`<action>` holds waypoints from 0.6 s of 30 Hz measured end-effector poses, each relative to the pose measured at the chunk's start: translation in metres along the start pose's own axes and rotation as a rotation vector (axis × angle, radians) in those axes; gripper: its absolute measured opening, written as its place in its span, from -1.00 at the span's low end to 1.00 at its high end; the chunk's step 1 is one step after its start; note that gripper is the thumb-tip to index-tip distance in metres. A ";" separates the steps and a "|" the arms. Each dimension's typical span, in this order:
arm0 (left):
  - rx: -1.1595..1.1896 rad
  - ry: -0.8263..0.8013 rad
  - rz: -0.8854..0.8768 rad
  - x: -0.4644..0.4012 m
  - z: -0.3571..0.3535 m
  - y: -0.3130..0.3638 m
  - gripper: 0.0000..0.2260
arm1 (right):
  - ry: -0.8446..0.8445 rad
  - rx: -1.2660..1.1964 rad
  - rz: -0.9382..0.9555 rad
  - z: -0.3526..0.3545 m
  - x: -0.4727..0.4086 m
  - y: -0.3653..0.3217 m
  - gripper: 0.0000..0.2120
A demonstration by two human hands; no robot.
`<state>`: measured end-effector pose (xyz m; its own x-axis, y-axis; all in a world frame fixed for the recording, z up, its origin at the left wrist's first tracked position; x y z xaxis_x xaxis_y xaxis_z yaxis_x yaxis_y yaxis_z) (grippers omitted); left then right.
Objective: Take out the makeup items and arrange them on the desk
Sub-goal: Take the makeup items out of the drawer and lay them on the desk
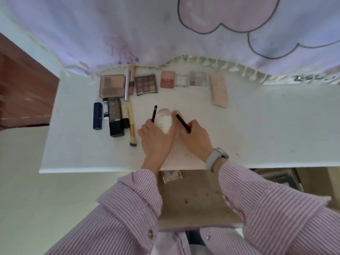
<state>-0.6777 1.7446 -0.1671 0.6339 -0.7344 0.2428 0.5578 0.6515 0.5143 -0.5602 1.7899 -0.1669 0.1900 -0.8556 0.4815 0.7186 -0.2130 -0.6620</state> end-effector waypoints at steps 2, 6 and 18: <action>0.021 0.028 0.019 -0.014 0.001 0.001 -0.34 | -0.027 -0.063 -0.012 -0.006 -0.010 -0.011 -0.66; 0.141 0.019 0.085 -0.039 0.008 0.004 -0.46 | -0.063 -0.092 0.002 -0.007 -0.023 -0.030 -0.70; 0.040 -0.202 -0.253 -0.039 0.007 0.004 -0.50 | 0.126 0.011 0.144 -0.002 -0.038 -0.053 -0.82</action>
<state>-0.7042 1.7746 -0.1684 0.3560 -0.8977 0.2595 0.6600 0.4381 0.6103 -0.6068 1.8324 -0.1509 0.2061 -0.9294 0.3061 0.6972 -0.0800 -0.7124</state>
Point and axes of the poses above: each hand's wrist, its own x-axis away from the middle knuckle, its own z-axis out of the back of the hand, y = z × x, the point moved 3 cm from there along -x, towards the middle knuckle
